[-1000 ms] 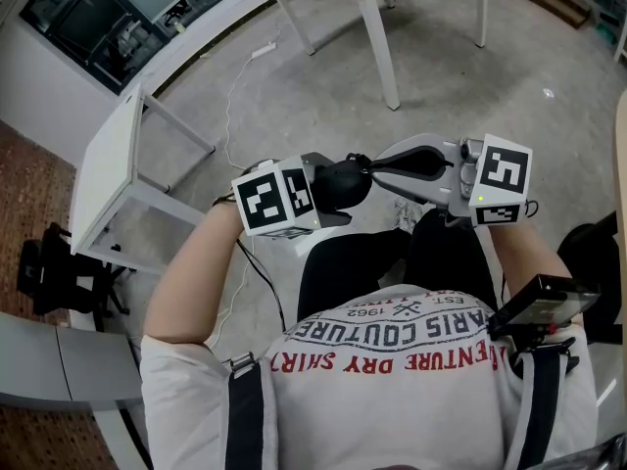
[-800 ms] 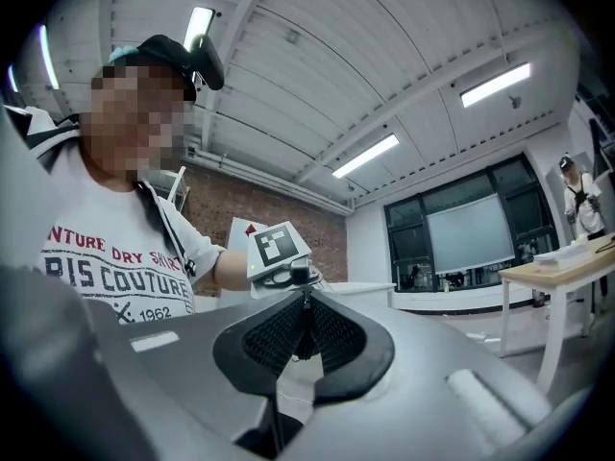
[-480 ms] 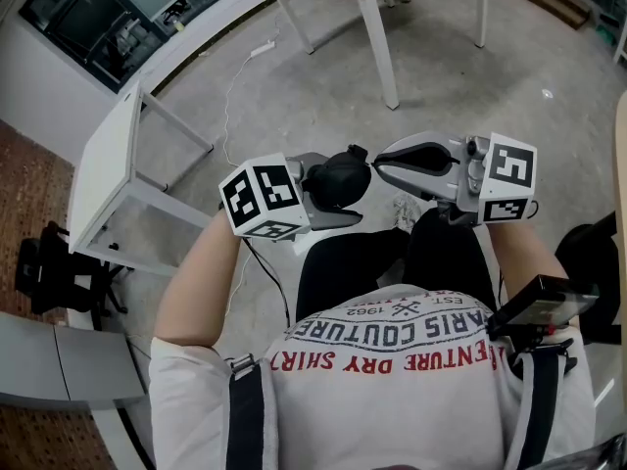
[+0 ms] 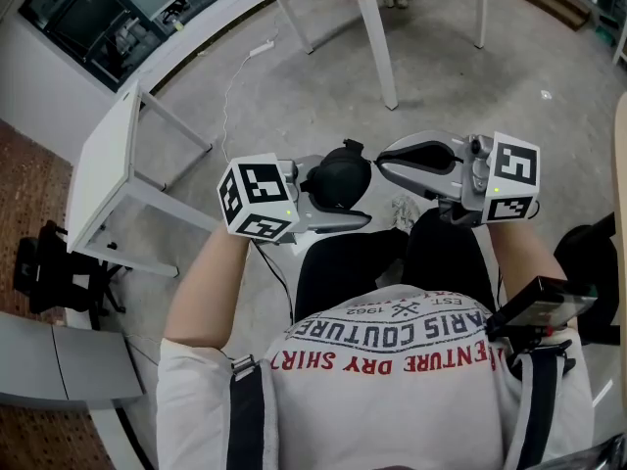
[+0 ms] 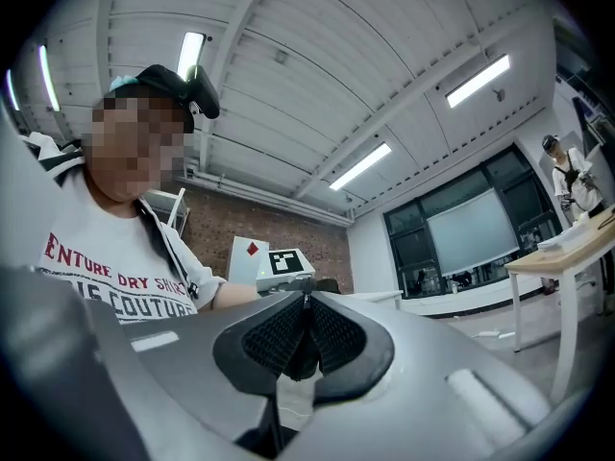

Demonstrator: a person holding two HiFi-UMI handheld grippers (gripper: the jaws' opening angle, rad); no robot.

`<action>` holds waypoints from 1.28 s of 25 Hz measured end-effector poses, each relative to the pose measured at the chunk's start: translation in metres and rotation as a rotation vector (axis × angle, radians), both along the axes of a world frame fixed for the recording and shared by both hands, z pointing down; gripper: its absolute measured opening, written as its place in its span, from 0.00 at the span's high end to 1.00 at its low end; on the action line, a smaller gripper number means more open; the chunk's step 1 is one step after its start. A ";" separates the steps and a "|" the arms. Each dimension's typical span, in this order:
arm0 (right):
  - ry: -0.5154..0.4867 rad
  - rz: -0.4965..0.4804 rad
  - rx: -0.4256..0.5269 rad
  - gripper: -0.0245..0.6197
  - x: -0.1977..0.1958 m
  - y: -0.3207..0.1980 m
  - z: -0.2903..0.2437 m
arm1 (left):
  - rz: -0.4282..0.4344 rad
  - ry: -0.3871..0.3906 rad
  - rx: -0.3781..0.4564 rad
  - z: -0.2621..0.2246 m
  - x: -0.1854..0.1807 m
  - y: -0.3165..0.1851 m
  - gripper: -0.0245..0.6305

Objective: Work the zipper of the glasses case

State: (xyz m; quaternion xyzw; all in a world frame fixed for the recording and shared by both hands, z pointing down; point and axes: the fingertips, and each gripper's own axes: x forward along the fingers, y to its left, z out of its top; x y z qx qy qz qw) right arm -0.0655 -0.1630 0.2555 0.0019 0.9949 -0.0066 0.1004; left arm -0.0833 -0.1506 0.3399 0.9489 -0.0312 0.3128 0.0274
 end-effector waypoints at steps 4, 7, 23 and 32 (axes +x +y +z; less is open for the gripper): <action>-0.021 -0.011 -0.012 0.93 0.000 0.001 -0.005 | -0.006 0.084 -0.028 -0.011 0.004 0.003 0.59; -0.027 -0.015 -0.008 0.93 0.000 0.003 -0.007 | -0.009 0.142 -0.041 -0.017 0.006 0.005 0.59; -0.043 -0.043 -0.025 0.93 0.000 0.006 -0.009 | -0.069 0.454 -0.113 -0.043 0.018 0.007 0.59; -0.053 -0.066 -0.048 0.93 -0.005 0.009 -0.007 | -0.112 0.646 -0.142 -0.061 0.014 0.006 0.59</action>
